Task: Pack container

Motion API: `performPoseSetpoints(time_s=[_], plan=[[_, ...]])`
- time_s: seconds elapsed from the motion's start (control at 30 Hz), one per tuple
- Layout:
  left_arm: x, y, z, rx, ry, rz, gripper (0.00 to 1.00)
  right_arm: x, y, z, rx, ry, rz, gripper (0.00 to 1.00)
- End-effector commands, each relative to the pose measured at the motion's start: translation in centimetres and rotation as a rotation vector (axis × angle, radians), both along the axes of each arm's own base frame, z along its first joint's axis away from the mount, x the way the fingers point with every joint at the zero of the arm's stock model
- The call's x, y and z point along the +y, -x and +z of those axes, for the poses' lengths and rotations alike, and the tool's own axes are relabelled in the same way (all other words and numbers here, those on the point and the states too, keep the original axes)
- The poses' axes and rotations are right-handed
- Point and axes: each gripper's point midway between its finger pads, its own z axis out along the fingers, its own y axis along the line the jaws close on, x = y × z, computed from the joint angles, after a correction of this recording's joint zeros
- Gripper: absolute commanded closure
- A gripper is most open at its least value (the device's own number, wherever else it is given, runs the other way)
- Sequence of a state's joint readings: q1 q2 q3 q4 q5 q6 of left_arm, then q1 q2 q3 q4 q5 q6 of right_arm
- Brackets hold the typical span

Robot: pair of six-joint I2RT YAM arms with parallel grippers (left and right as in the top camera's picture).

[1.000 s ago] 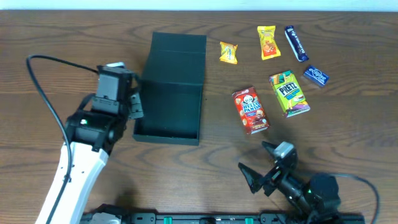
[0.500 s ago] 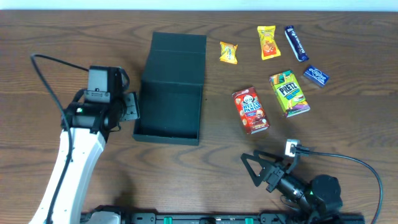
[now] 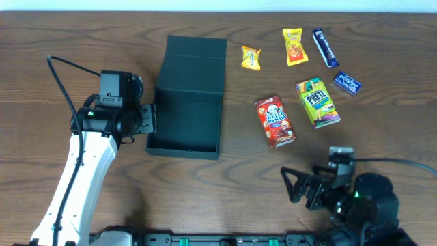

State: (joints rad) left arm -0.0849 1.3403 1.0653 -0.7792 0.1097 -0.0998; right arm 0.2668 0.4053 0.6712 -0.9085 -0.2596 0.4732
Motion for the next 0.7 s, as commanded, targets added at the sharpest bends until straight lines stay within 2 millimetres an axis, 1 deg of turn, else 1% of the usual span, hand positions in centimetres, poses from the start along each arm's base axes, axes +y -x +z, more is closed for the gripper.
performPoseSetpoints(time_s=[0.0,0.13,0.3,0.37,0.47,0.67], plan=[[-0.1,0.1,-0.8,0.017,0.005,-0.026,0.36,-2.5,-1.6,1.6,-0.067,0.177,-0.064,0.01],[-0.2,0.2,-1.5,0.02,0.008,-0.026,0.36,-3.7,-2.6,3.4,-0.097,0.244,-0.116,0.01],[-0.1,1.3,-3.9,0.056,0.006,-0.026,0.36,-4.6,-3.0,5.8,-0.156,0.28,-0.156,0.01],[-0.1,1.5,-4.7,0.056,0.006,-0.026,0.36,-4.9,-3.1,6.1,-0.17,0.298,-0.158,0.01],[-0.1,1.5,-5.7,0.048,0.006,-0.026,0.36,-4.9,-3.0,6.1,-0.171,0.309,-0.15,0.01],[-0.1,1.1,-7.5,-0.002,0.009,-0.026,0.36,-4.9,-3.0,6.0,-0.167,0.31,-0.149,0.01]])
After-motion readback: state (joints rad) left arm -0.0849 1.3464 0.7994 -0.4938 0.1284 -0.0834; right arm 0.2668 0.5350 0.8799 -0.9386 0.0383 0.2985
